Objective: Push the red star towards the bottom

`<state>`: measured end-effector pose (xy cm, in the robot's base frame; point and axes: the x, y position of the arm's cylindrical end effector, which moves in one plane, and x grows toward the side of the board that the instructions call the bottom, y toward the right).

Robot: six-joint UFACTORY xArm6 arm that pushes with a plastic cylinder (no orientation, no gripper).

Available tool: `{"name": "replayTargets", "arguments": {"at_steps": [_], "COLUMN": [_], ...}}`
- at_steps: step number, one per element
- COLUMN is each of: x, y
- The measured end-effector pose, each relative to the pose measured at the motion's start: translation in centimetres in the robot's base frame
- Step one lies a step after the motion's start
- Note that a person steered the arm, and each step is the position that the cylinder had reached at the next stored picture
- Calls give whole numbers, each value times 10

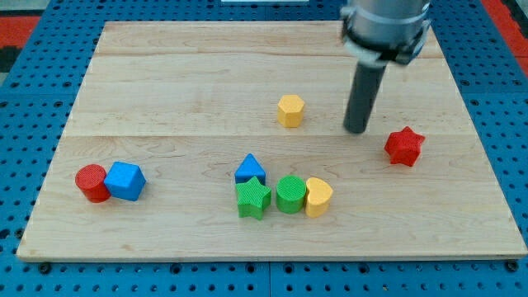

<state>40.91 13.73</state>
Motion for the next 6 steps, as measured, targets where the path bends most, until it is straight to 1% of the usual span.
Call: {"name": "replayTargets", "arguments": {"at_steps": [1, 2, 3, 4, 5, 6], "x": [-4, 51, 101, 111, 57, 47], "y": [28, 51, 59, 56, 40, -50]}}
